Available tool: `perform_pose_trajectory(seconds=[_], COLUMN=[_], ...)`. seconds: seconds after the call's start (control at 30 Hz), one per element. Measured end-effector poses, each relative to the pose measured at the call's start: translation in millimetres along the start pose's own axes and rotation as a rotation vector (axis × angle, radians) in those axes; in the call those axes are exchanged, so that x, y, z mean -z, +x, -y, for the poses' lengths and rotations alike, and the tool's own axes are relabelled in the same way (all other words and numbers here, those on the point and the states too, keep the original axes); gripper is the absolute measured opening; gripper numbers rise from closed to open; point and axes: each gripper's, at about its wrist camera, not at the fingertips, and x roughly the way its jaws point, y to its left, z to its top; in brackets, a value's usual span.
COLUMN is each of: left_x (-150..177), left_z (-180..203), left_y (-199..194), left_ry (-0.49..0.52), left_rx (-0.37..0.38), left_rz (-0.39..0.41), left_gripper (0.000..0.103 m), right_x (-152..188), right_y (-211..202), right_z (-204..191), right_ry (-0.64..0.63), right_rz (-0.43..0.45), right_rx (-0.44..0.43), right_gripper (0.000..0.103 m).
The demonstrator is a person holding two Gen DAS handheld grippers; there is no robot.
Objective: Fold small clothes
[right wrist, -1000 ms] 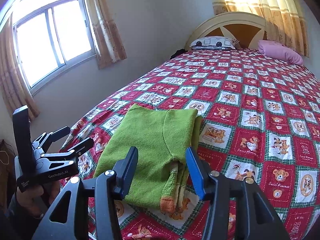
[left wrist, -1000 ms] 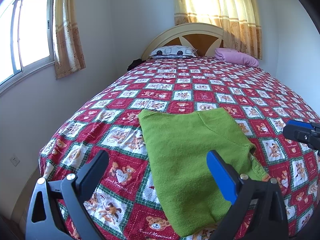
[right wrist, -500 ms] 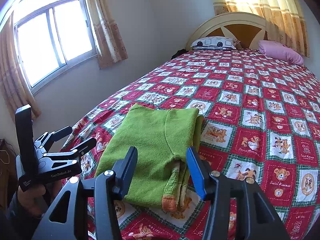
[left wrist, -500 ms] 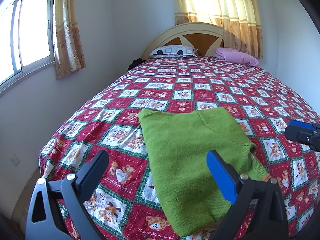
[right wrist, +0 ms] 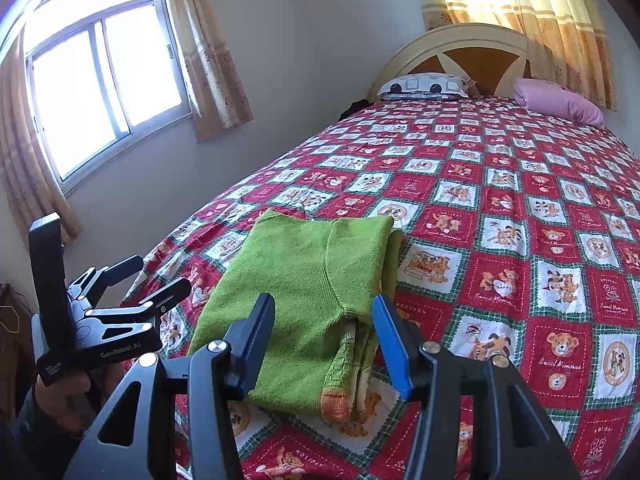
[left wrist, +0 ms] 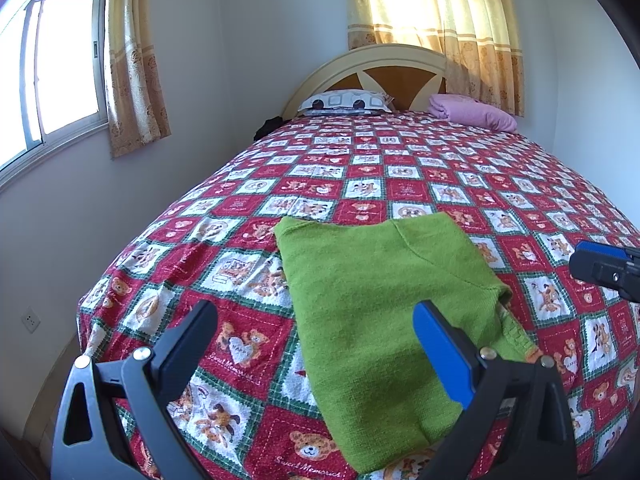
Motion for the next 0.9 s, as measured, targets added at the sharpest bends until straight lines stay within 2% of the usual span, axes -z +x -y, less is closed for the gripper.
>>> perform_pose_trajectory(seconds=[0.7, 0.9], left_x=[1.6, 2.9], left_z=[1.0, -5.0], left_y=[6.0, 12.9], left_ry=[-0.001, -0.014], left_rx=[0.011, -0.036], left_rz=[-0.03, -0.049], left_gripper=[0.103, 0.103], right_x=[5.4, 5.9], right_y=[5.7, 5.9], right_z=[-1.1, -1.6], right_ry=[0.001, 0.001], right_rz=[-0.018, -0.018], right_rx=[-0.005, -0.004], right_gripper=[0.052, 0.052])
